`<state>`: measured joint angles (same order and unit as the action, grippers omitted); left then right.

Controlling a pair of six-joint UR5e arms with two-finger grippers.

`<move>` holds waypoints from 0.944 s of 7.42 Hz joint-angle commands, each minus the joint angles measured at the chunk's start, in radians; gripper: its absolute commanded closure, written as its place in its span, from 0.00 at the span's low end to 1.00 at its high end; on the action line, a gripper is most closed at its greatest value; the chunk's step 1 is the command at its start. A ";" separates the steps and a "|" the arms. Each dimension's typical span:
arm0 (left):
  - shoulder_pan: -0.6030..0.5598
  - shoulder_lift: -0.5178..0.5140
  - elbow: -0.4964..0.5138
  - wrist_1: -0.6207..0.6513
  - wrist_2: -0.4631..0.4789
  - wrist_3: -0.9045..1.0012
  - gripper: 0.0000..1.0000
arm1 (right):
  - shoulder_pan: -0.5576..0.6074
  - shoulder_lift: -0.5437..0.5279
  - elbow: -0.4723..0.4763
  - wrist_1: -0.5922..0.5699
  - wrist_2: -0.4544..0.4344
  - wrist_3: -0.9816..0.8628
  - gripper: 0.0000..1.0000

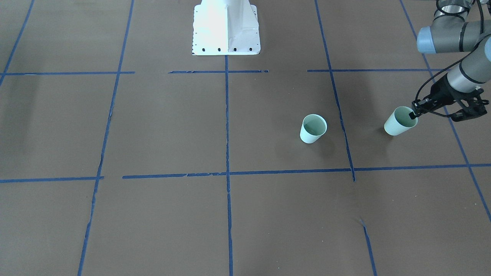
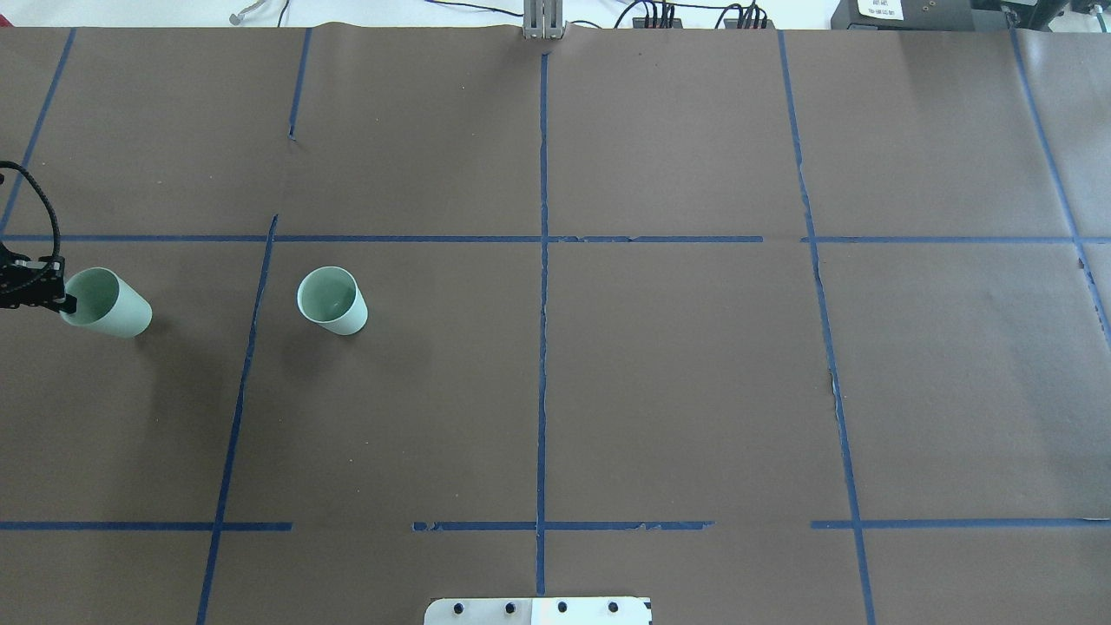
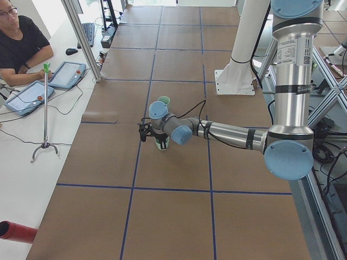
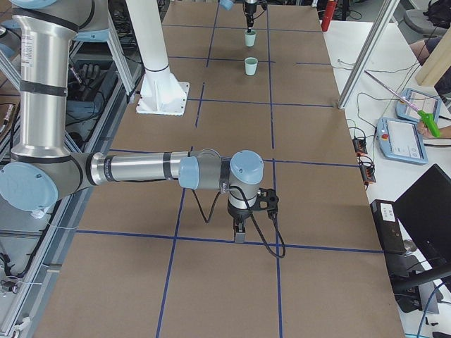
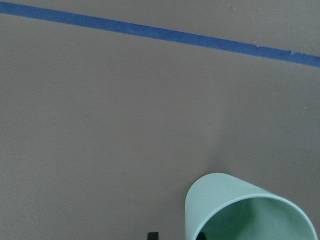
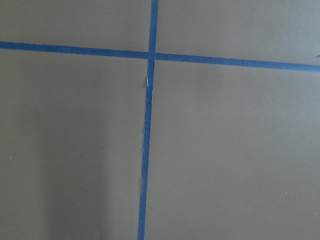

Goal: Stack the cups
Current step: 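Lift the grasped cup with the left gripper and carry it over the other cup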

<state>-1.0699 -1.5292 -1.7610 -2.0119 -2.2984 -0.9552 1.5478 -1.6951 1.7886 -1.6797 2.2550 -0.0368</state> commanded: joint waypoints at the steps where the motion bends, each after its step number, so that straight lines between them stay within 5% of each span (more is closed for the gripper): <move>1: -0.007 0.001 -0.135 0.004 -0.001 -0.197 1.00 | 0.000 0.000 0.000 0.000 0.001 0.000 0.00; 3: 0.007 -0.053 -0.166 0.008 -0.001 -0.407 1.00 | 0.000 0.000 0.000 0.000 0.000 0.000 0.00; 5: 0.179 -0.121 -0.219 0.056 0.036 -0.617 1.00 | 0.000 0.000 0.000 0.000 0.000 0.000 0.00; 7: 0.247 -0.311 -0.212 0.315 0.121 -0.659 1.00 | 0.000 0.000 0.000 0.000 0.000 0.000 0.00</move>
<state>-0.8722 -1.7266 -1.9709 -1.8607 -2.2266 -1.5786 1.5478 -1.6950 1.7887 -1.6797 2.2559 -0.0368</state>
